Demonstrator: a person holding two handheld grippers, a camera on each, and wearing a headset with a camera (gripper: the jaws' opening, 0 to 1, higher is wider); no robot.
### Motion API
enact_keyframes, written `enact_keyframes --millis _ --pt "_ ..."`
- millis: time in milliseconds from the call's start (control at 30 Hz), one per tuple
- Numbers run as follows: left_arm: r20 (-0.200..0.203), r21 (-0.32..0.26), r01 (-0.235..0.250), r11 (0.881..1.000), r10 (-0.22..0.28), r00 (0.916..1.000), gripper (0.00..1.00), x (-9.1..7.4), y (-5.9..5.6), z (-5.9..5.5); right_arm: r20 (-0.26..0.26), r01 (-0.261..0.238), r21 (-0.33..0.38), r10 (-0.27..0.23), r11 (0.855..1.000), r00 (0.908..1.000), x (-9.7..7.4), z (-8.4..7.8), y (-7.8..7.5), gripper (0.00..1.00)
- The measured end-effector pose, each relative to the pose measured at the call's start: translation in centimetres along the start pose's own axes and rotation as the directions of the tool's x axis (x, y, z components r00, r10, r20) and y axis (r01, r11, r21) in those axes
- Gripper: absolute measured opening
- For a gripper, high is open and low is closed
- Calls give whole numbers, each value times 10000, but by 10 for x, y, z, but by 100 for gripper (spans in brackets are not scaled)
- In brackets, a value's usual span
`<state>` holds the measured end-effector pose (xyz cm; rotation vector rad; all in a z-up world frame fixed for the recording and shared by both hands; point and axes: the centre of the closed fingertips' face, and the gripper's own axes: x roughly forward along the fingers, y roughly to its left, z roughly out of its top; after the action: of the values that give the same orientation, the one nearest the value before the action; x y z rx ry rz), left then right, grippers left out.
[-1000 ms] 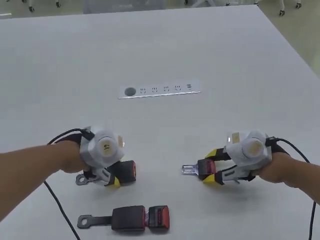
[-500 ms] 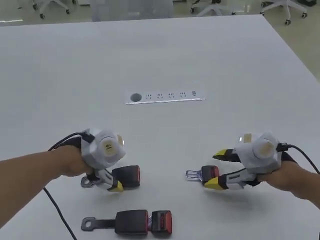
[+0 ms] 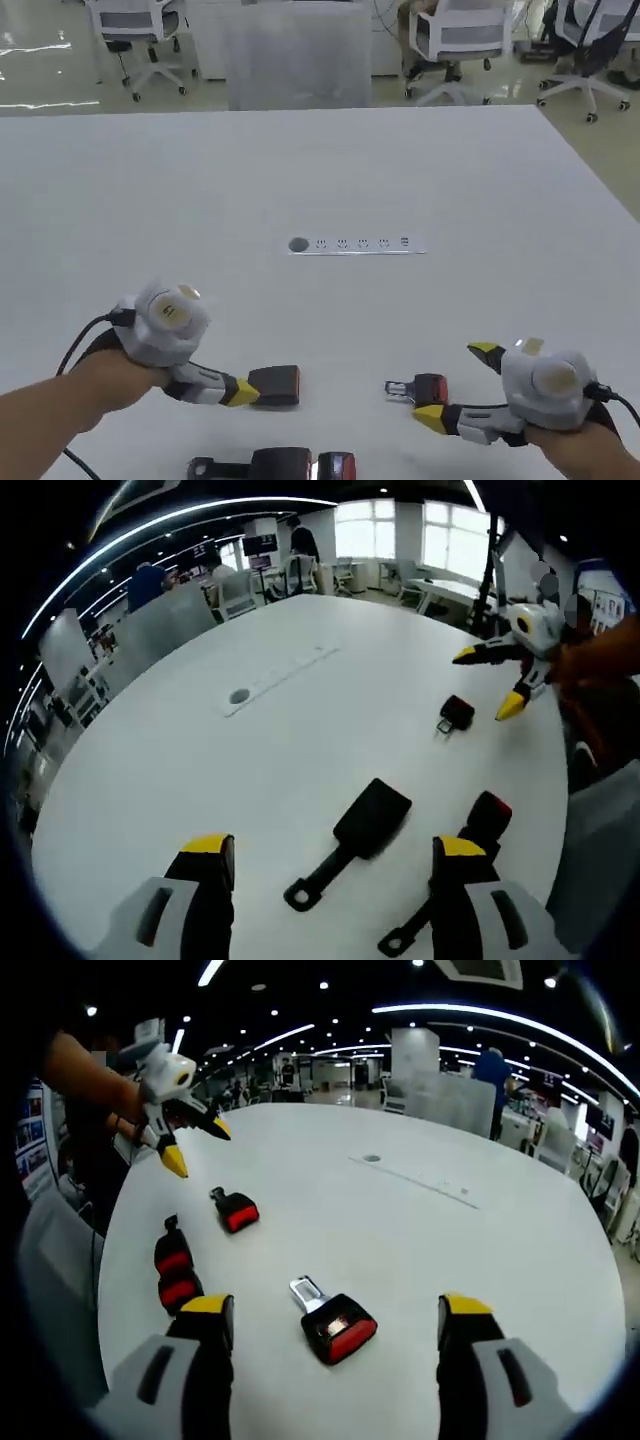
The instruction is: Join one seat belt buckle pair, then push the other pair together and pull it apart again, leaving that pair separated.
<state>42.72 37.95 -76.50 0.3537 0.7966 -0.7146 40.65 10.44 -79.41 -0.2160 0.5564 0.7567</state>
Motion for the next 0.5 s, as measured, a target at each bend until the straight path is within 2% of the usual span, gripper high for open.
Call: enact_keyframes --millis 133,167,267,333,400,500 --pt "759 -930 -606 9938 678 9948 89 -33 -2 -2 521 631 273 -645 9976 9966 -13 10 8 89" --pt "827 -1089 -738 9913 830 9931 89 -40 -3 -5 550 664 289 -679 9974 9962 -15 11 12 90" --pt "1192 -1223 -1528 9807 1674 9787 90 -62 -2 -13 677 921 249 -935 9954 9933 -22 13 22 96" --pt "1482 -1705 -1585 9725 1843 9716 93 -73 -8 -20 765 1017 257 -1034 9945 9917 -26 14 32 98" --pt "1459 -2099 -1612 9643 1940 9701 95 -83 -15 -32 853 1103 283 -1123 9935 9900 -32 17 42 98" --pt "1736 -2192 -1612 9623 2010 9641 97 -97 -28 -43 1157 1037 570 -1097 9930 9872 -40 22 58 98"
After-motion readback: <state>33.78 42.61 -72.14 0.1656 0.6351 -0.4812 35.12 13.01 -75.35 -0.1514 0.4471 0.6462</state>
